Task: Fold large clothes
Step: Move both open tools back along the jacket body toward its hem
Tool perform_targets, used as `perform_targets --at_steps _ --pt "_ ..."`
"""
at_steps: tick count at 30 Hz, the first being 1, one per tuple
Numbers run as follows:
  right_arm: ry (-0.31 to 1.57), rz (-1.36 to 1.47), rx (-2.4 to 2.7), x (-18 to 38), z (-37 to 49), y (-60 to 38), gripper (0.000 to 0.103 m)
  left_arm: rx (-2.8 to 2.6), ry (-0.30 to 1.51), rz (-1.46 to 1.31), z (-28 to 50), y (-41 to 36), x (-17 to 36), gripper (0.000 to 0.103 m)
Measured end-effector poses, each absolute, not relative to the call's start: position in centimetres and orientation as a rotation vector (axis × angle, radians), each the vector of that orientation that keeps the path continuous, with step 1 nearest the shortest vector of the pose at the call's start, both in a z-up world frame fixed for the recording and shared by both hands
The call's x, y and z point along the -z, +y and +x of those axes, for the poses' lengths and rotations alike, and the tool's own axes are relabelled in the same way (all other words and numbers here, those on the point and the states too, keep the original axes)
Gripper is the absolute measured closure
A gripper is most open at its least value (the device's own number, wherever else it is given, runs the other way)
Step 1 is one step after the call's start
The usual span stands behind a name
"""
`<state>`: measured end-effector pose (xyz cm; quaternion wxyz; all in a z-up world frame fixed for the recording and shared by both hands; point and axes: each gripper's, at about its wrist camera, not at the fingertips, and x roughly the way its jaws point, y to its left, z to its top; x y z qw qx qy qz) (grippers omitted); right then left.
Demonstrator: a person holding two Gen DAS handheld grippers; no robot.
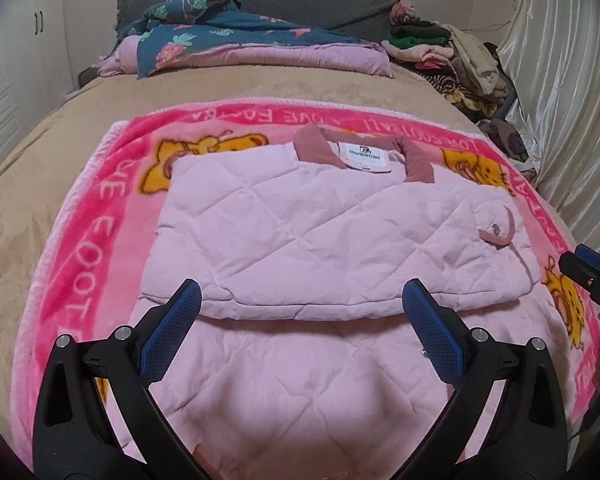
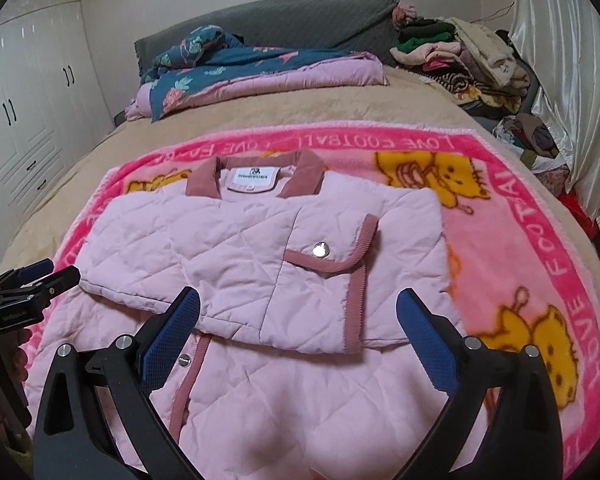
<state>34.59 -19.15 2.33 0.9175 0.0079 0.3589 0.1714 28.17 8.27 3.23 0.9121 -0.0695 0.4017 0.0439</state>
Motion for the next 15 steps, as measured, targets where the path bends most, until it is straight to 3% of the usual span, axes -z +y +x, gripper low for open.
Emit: perform_targets --at_steps 15 --pt "0.630 0.012 -0.349 -6.1 29.7 -20.8 0.005 -0.081 0.763 -0.125 24.6 7.3 -6.4 0.008"
